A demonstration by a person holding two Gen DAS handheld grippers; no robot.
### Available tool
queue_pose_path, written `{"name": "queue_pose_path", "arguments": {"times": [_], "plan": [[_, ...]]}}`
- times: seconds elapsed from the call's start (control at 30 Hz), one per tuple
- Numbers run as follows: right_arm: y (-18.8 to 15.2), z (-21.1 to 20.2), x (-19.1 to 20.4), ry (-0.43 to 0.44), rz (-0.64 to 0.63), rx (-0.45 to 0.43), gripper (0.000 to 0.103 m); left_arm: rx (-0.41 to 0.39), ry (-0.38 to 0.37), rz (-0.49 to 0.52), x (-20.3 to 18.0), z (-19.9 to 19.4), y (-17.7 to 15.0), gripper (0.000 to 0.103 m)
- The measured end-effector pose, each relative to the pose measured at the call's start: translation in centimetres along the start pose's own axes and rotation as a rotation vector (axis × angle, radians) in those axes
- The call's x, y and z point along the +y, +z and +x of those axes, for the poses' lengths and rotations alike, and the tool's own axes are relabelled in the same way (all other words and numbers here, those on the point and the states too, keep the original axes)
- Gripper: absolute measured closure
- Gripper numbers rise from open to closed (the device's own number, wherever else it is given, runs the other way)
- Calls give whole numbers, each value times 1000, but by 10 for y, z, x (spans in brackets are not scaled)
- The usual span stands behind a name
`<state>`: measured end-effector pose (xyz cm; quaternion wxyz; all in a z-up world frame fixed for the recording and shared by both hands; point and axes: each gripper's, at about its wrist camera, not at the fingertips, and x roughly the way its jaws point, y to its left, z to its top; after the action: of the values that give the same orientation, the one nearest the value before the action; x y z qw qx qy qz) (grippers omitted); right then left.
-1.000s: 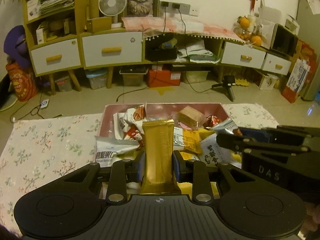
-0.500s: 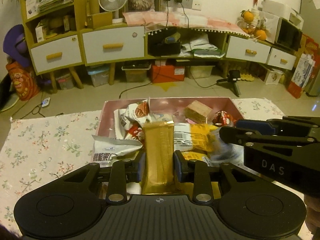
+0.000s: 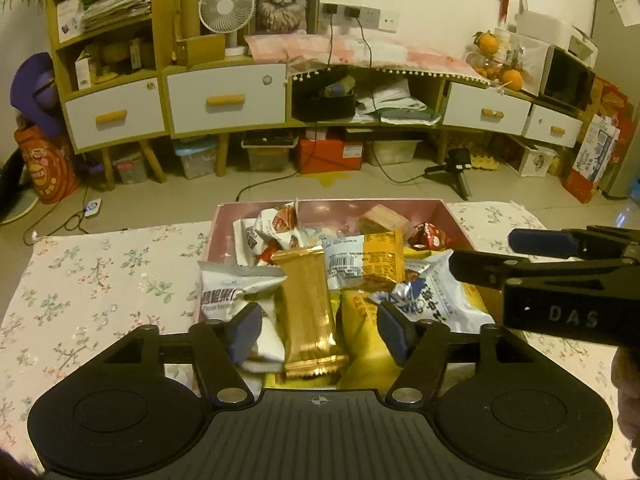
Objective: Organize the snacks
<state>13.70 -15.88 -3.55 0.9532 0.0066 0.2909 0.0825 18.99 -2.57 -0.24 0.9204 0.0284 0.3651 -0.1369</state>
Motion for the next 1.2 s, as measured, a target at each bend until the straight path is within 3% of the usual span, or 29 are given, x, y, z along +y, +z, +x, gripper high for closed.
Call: {"name": "queue_pose_path", "arguments": {"times": [0.23,0.57,0.77,1.07,1.2], "plan": [[-10,-23,1,-20,30,19,27,9,13,-1,1,-26,-19,19],[-31,-55,18,-58,63,79,15,45,67,-41,0,-75,-55,5],[-39,-74,30,-126,67,132,6,66,130,-104,1,-107,-69,0],[-55,-97,43,-176,61,154,0,95,146,-193,1,-131,-86,0],[-58,-94,46,-176,64,158,0,106,168,-149,-3,-131,-91,0]]}}
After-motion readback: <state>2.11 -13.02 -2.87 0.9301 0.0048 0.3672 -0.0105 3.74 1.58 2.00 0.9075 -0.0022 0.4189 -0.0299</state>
